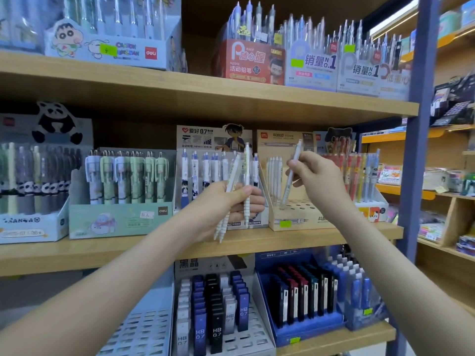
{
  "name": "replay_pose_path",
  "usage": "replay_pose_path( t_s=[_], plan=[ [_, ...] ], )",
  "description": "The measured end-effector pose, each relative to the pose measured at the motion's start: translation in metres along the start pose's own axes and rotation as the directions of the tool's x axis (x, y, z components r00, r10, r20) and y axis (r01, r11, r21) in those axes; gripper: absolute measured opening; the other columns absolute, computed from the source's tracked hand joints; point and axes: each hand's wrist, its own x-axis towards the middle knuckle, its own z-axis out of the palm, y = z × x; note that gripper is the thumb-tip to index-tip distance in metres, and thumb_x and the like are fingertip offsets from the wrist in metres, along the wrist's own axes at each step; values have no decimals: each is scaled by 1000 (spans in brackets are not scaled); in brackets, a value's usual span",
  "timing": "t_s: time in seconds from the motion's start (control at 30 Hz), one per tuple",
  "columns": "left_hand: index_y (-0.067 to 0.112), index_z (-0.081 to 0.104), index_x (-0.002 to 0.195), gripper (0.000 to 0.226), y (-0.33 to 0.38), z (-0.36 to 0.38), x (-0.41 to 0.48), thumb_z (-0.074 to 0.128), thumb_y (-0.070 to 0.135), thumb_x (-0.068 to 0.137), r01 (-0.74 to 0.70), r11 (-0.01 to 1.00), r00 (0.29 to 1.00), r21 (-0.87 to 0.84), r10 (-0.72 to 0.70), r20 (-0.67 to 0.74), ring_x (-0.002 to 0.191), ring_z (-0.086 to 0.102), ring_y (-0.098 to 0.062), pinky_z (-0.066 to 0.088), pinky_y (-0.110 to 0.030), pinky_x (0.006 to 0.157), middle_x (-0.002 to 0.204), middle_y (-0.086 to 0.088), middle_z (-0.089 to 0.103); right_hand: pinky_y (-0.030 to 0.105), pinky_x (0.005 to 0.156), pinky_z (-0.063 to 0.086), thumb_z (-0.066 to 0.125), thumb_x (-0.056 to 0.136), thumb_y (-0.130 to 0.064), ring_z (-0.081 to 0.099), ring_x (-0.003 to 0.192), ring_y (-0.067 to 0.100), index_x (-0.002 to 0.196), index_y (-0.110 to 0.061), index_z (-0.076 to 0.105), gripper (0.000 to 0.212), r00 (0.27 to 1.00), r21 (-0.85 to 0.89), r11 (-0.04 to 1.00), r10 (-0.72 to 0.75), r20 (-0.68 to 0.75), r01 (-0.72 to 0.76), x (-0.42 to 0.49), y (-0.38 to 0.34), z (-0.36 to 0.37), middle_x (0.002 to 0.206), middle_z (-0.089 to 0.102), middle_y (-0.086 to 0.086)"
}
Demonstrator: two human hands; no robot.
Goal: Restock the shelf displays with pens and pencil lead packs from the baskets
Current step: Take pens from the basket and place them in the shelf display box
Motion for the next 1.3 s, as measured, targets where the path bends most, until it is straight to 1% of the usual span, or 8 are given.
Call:
replay_pose_path(
  t_s=[0.2,0.33,0.53,0.63,0.83,1.0,1.1,1.3],
  plan=[
    [1,64,107,21,1,5,6,51,13,96,-13,1000,1000,8,13,16,91,72,-21,59,-26,73,97,-14,73,20,67,52,59,92,-23,65,73,9,102,-16,60,12,990,-34,999,23,141,-18,3,5,8,81,68,-2],
    [2,64,106,21,2,6,7,51,15,96,-33,999,999,16,32,19,93,71,-22,59,-27,77,97,-14,73,8,52,46,63,90,-20,61,65,8,94,-11,54,13,982,-10,998,69,173,-68,5,10,9,77,64,1],
    [0,63,108,23,2,16,9,52,16,95,-19,999,999,42,17,46,93,71,-23,58,-28,78,98,-15,73,17,62,42,63,89,-30,58,80,16,89,-16,57,15,978,-180,983,67,196,-31,1,16,6,86,63,2],
    [2,64,106,22,8,28,11,51,17,95,-21,994,992,112,6,125,93,71,-22,58,-29,81,97,-13,73,16,67,41,61,90,-31,54,84,2,105,-22,60,18,998,43,999,4,58,-7,-7,13,-6,92,59,-10],
    [1,62,105,20,15,52,21,49,14,97,-6,983,970,183,-39,242,95,70,-25,57,-32,83,97,-15,73,28,83,51,56,93,-18,63,89,13,94,-12,68,14,925,428,897,-66,375,-110,-12,5,-25,91,68,3],
    [3,62,114,26,26,45,29,49,17,96,-81,976,995,201,68,73,97,70,-20,57,-27,82,104,-11,72,19,61,51,57,93,-14,59,67,9,89,-6,64,12,996,580,810,67,57,-88,15,22,-34,73,64,1],
    [4,62,113,26,28,32,29,47,18,97,-103,989,994,111,105,-16,95,70,-19,58,-25,77,102,-10,73,21,64,55,57,93,-11,61,67,13,87,-5,63,10,990,488,865,138,-14,-114,33,37,-29,75,65,7],
    [5,63,112,29,22,22,25,48,23,95,-124,985,992,121,126,-16,97,70,-20,58,-26,80,102,-11,73,31,80,57,60,91,-15,67,70,16,88,-9,67,10,981,214,960,157,116,-179,55,58,4,77,69,7]
  ],
)
